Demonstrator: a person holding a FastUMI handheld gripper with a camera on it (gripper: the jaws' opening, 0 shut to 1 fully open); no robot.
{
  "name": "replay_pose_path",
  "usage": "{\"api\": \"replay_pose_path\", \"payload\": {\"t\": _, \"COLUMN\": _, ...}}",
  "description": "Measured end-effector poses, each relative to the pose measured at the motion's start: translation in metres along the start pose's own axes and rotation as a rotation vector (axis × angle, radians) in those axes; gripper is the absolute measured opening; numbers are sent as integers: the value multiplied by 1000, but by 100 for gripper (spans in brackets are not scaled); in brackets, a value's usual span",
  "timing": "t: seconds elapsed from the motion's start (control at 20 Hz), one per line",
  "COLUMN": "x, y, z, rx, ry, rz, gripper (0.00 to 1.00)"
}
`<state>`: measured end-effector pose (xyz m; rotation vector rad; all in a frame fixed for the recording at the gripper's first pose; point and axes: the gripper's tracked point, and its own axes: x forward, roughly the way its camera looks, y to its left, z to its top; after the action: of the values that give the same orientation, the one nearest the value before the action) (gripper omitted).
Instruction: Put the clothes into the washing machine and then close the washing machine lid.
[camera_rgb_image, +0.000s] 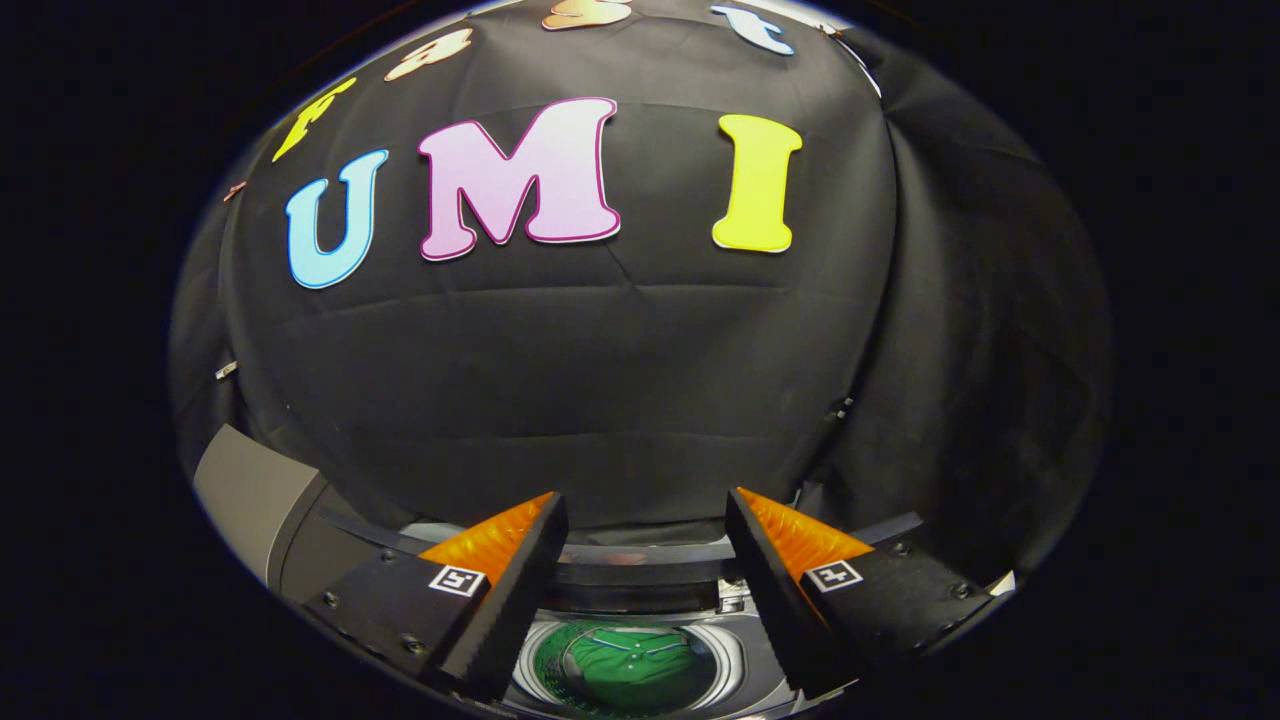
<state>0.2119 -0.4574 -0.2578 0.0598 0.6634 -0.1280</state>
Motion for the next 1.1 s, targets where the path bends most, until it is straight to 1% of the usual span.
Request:
{"api": "replay_pose_path", "payload": {"t": 0.3, "x": -9, "y": -1, "z": -8, "rx": -3, "ry": 36, "rz": -2, "gripper": 100}}
{"api": "replay_pose_path", "payload": {"t": 0.4, "x": -16, "y": -2, "z": -15, "rx": -4, "ry": 72, "rz": -9, "gripper": 100}}
{"api": "replay_pose_path", "payload": {"t": 0.85, "x": -30, "y": -2, "z": -26, "rx": -9, "ry": 79, "rz": 0, "gripper": 99}}
{"api": "replay_pose_path", "payload": {"t": 1.1, "x": -35, "y": -3, "z": -30, "rx": -3, "ry": 88, "rz": -11, "gripper": 99}}
